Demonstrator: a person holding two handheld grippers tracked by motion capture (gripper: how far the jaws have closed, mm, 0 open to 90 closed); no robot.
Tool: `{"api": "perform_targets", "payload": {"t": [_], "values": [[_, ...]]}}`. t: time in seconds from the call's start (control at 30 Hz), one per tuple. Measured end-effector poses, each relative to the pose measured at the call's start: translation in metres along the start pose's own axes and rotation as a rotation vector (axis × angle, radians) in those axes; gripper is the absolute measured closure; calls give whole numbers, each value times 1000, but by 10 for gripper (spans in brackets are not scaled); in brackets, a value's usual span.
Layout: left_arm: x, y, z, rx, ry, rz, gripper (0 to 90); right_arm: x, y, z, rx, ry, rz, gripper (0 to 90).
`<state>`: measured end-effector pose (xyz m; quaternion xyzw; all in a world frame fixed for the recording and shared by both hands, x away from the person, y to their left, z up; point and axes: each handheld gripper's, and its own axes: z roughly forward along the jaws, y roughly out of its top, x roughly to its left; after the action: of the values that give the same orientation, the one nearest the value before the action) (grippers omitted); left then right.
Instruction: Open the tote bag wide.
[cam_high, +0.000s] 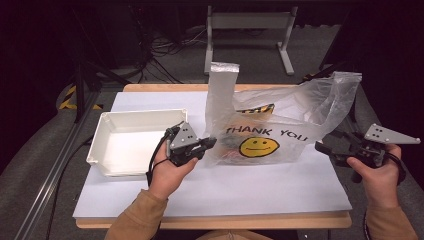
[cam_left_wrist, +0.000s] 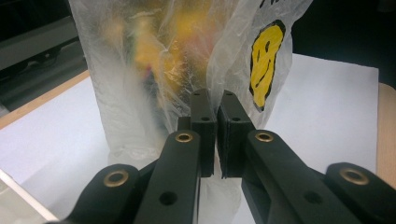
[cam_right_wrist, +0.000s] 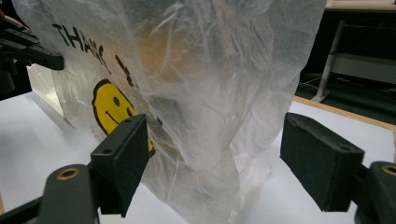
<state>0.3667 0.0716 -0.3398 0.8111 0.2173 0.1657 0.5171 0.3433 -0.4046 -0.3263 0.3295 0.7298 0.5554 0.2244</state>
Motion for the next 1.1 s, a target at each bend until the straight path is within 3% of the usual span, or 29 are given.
{"api": "perform_targets", "payload": {"t": [0.13,0.23,0.33,0.47,0.63,1.1], "values": [[1,0,0,-2,2,1,867,2,4,10,9,7,-25,264],[1,0,0,-2,2,0,869,4,7,13,9,11,-52,455],[2,-1,-1,-5,6,-1,871,7,10,14,15,8,-91,730],[4,-1,-1,-5,9,-4,871,8,14,16,3,22,-103,883],[8,-2,-2,-3,21,-9,872,10,19,21,7,36,-110,900],[18,-12,2,30,56,-25,871,5,25,44,5,68,-73,898]]}}
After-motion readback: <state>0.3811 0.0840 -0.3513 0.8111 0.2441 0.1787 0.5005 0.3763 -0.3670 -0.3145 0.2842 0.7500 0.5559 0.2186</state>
